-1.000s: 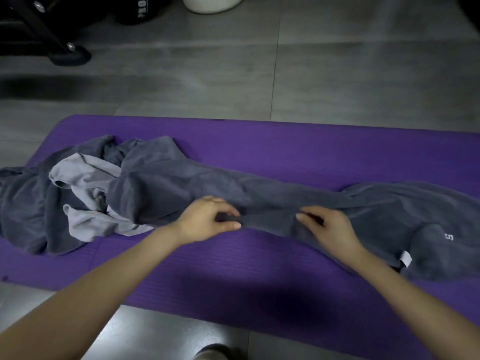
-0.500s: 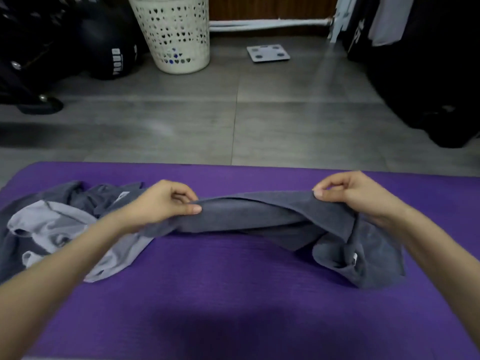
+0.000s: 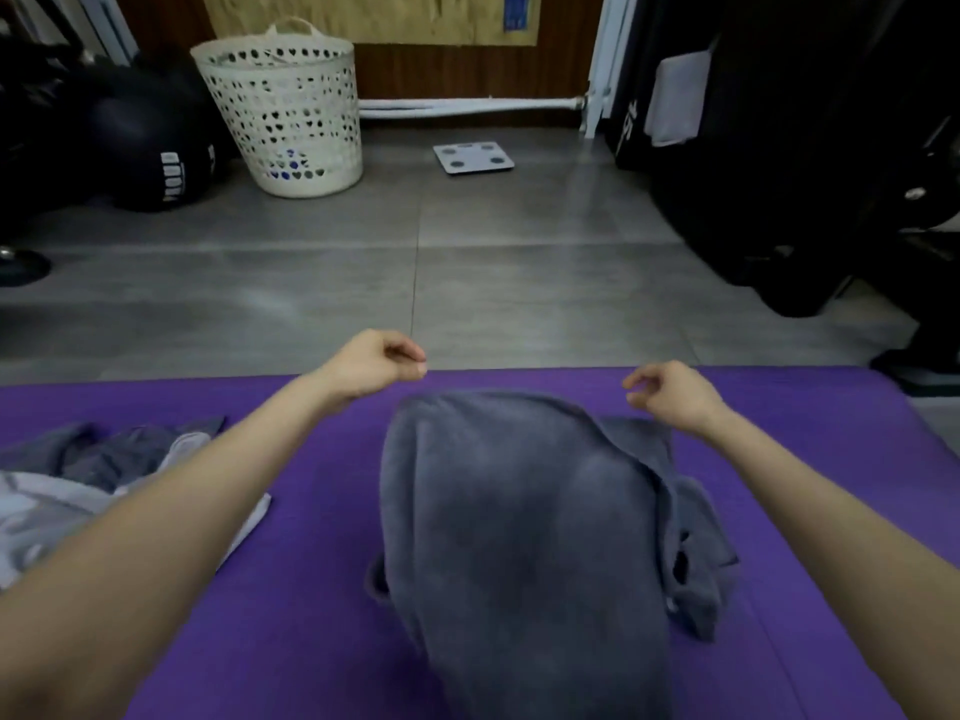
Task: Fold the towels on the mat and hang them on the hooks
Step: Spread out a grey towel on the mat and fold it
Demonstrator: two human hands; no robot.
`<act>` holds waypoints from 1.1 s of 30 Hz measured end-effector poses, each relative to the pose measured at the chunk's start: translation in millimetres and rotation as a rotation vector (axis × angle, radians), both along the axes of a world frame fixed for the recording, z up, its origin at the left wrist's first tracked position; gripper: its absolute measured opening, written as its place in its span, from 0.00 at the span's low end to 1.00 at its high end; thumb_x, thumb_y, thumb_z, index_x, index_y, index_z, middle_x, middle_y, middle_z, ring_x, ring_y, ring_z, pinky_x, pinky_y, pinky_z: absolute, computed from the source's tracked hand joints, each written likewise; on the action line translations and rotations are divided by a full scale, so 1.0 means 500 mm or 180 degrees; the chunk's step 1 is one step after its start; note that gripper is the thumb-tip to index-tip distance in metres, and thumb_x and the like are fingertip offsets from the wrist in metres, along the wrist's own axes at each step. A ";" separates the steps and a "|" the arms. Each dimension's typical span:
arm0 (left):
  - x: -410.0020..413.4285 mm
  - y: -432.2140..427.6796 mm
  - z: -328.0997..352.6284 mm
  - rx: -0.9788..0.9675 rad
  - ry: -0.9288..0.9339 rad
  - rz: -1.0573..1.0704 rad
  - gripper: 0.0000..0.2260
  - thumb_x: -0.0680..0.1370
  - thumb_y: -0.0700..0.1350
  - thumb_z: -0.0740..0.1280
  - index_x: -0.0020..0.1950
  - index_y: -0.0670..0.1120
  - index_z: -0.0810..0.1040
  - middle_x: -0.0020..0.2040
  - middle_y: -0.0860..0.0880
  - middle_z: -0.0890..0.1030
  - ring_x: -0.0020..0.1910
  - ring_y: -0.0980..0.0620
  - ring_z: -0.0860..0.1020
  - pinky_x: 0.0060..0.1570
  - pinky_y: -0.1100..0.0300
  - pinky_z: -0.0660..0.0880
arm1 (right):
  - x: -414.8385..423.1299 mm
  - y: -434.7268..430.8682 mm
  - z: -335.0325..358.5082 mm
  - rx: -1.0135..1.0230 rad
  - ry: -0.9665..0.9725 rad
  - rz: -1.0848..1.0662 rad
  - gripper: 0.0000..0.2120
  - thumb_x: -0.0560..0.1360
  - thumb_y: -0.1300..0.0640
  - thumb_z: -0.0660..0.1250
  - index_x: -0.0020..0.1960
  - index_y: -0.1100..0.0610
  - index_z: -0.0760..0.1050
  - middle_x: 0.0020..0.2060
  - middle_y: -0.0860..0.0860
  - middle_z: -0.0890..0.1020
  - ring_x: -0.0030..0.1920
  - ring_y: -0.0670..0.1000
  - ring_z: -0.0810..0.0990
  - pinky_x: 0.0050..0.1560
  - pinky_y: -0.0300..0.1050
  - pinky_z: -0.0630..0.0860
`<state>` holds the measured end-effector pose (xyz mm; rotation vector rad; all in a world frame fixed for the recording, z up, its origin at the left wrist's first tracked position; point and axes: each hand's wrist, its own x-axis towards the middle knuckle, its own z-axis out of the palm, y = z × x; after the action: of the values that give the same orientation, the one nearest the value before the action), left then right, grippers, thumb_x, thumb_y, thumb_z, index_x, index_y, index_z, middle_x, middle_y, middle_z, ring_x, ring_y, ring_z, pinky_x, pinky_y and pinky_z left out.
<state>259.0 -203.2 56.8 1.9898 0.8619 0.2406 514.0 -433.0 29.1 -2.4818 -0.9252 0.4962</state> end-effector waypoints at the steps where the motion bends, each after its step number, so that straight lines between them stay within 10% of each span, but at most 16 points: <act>1: 0.001 0.001 -0.032 0.0056 0.0003 0.0084 0.06 0.74 0.34 0.68 0.50 0.38 0.79 0.39 0.48 0.80 0.34 0.62 0.76 0.36 0.78 0.69 | -0.003 -0.004 -0.023 -0.0172 -0.0276 -0.0073 0.07 0.74 0.57 0.68 0.51 0.53 0.80 0.46 0.52 0.82 0.53 0.54 0.79 0.54 0.45 0.72; 7: -0.096 0.021 -0.214 0.0336 0.0480 0.0441 0.04 0.74 0.36 0.68 0.43 0.44 0.80 0.44 0.47 0.81 0.44 0.52 0.77 0.50 0.63 0.71 | -0.068 0.007 -0.178 -0.0266 -0.0510 0.0359 0.18 0.74 0.47 0.67 0.62 0.53 0.75 0.57 0.51 0.80 0.59 0.53 0.77 0.58 0.45 0.71; 20: -0.199 -0.086 -0.470 -0.0783 0.1348 0.1021 0.11 0.74 0.48 0.69 0.39 0.40 0.79 0.31 0.46 0.75 0.32 0.50 0.74 0.41 0.52 0.79 | -0.091 0.144 -0.409 -0.1101 -0.0773 0.0525 0.32 0.75 0.40 0.62 0.74 0.51 0.59 0.69 0.53 0.70 0.69 0.58 0.66 0.70 0.60 0.54; 33: -0.191 -0.086 -0.444 -0.0684 0.0844 0.0873 0.10 0.75 0.38 0.67 0.33 0.45 0.76 0.33 0.46 0.75 0.35 0.52 0.70 0.38 0.57 0.67 | 0.007 0.018 -0.371 0.0512 0.0243 -0.0532 0.06 0.69 0.43 0.70 0.43 0.43 0.80 0.42 0.49 0.83 0.50 0.55 0.81 0.57 0.58 0.74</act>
<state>163.7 -246.0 -165.1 1.7236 1.2780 0.0357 517.6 -424.0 -156.5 -2.3517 -0.6924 0.4393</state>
